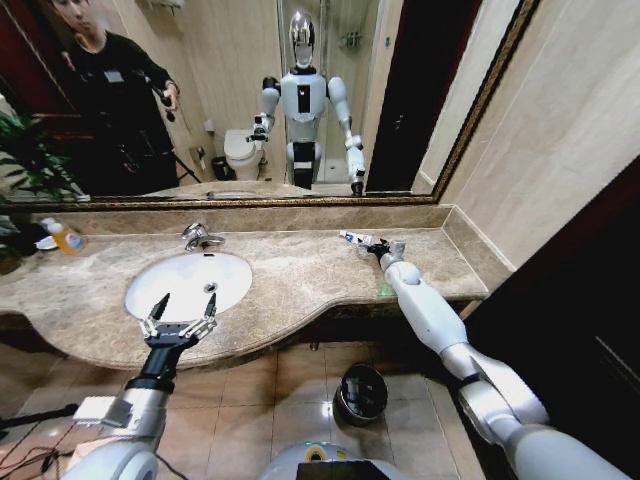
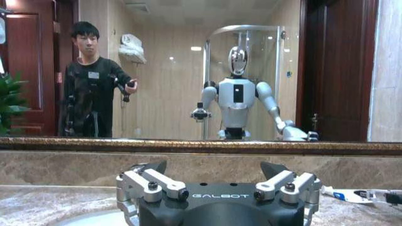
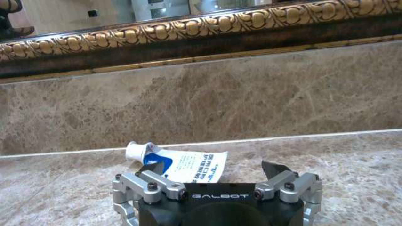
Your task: Pick up the trash from the sink and place it in the trash bin.
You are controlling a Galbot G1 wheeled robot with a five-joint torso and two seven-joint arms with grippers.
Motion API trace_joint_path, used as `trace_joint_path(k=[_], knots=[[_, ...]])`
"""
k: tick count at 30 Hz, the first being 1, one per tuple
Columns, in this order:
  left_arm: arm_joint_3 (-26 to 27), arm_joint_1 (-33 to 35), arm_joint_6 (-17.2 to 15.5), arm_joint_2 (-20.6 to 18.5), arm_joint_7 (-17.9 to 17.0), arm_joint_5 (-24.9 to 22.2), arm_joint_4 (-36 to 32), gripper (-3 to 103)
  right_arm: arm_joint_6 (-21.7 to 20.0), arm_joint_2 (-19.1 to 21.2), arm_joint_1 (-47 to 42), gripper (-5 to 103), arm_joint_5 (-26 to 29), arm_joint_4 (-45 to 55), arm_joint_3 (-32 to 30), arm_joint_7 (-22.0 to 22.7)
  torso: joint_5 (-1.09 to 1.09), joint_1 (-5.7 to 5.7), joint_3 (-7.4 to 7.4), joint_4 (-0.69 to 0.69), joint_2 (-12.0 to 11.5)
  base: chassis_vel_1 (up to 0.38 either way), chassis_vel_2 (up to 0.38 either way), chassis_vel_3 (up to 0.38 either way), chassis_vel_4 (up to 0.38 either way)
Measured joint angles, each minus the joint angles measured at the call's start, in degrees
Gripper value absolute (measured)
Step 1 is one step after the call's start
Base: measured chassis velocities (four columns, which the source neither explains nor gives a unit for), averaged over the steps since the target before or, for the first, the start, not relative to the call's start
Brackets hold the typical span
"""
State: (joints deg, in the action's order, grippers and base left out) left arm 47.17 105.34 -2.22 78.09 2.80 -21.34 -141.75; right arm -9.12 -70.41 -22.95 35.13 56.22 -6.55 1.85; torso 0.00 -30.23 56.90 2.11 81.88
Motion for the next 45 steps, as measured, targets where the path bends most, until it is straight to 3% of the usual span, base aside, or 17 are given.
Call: trace_joint_path(k=[10,15,17,23,25,35,45], knots=[[0.0,0.0,0.0,0.0,0.0,0.0,0.0,100,0.0,-1.0,0.6,99,-0.3,-0.6,0.8,-0.2,0.00,0.00,0.00,0.00,0.0,0.000,0.000,0.000,0.000],[0.0,0.0,0.0,0.0,0.0,0.0,0.0,100,0.1,-1.5,0.5,77,-0.6,-0.7,0.9,-0.4,0.00,0.00,0.00,0.00,0.0,0.000,0.000,0.000,0.000],[0.0,0.0,0.0,0.0,0.0,0.0,0.0,100,0.1,-1.5,0.5,77,-0.6,-0.7,0.9,-0.4,0.00,0.00,0.00,0.00,0.0,0.000,0.000,0.000,0.000],[0.0,0.0,0.0,0.0,0.0,0.0,0.0,100,0.3,-1.6,-0.2,49,-0.6,-0.3,0.8,-0.7,0.00,0.00,0.00,0.00,0.0,0.000,0.000,0.000,0.000],[0.0,0.0,0.0,0.0,0.0,0.0,0.0,100,0.3,-1.6,-0.3,49,-0.6,-0.3,0.7,-0.8,0.00,0.00,0.00,0.00,0.0,0.000,0.000,0.000,0.000],[0.0,0.0,0.0,0.0,0.0,0.0,0.0,100,1.2,-1.2,-2.0,6,-1.7,1.3,0.6,-0.8,0.00,0.00,0.00,0.00,0.0,0.000,0.000,0.000,0.000],[0.0,0.0,0.0,0.0,0.0,0.0,0.0,100,1.6,0.8,-5.1,0,-2.7,9.0,1.6,0.1,0.00,0.00,0.00,0.00,0.0,0.000,0.000,0.000,0.000]])
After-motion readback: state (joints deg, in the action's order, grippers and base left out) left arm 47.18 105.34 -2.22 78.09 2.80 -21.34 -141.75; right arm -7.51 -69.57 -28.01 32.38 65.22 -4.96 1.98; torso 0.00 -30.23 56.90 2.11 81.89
